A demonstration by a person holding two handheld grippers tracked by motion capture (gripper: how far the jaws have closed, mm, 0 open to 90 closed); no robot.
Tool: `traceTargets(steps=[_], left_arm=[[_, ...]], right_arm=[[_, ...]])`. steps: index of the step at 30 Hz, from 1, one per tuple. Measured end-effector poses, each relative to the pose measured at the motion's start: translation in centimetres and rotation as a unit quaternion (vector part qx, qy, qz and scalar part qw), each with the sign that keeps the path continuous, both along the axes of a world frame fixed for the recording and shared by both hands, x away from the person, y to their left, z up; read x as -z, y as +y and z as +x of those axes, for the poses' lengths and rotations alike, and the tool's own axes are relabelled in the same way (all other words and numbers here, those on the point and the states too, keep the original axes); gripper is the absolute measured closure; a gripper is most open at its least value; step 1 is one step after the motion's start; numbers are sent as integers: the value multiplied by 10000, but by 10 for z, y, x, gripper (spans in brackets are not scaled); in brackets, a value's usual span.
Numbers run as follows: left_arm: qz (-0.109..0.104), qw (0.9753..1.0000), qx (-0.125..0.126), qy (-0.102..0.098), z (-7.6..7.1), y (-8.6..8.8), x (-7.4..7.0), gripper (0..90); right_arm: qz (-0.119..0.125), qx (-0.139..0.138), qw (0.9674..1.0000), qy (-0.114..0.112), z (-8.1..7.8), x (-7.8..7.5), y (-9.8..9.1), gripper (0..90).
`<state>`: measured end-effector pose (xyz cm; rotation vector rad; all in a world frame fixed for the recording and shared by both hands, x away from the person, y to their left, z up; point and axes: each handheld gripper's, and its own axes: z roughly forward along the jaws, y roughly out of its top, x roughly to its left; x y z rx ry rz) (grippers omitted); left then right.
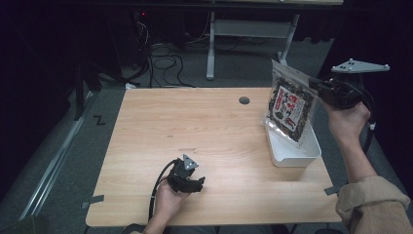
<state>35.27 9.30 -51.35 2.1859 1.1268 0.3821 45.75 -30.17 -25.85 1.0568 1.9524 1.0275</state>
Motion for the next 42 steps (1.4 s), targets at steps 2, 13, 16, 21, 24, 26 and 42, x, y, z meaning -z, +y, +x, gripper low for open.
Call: traceTargets(steps=[2, 13, 16, 21, 24, 26, 42], left_arm=[[4, 10000, 3, -4, 0, 0, 0, 332], [7, 10000, -6, -14, -1, 0, 0, 332], [5, 10000, -10, -17, -1, 0, 0, 332], [20, 10000, -7, 10, 0, -1, 1, 332], [13, 10000, -12, 3, -1, -1, 1, 332], [15, 10000, -15, 6, -1, -1, 1, 332], [39, 10000, -1, 7, -1, -1, 1, 332]], right_arm=[[75, 34, 10000, -20, -1, 0, -3, 900], [87, 136, 9998, -70, -3, -2, -17, 900], [67, 167, 9998, -45, -4, 0, -20, 900], [110, 243, 9996, -45, -5, 1, -27, 900], [130, 275, 9995, -105, -7, 0, -32, 900], [141, 295, 9994, -85, -7, 0, -32, 900], [86, 280, 9996, 52, -3, 25, -30, 900]])
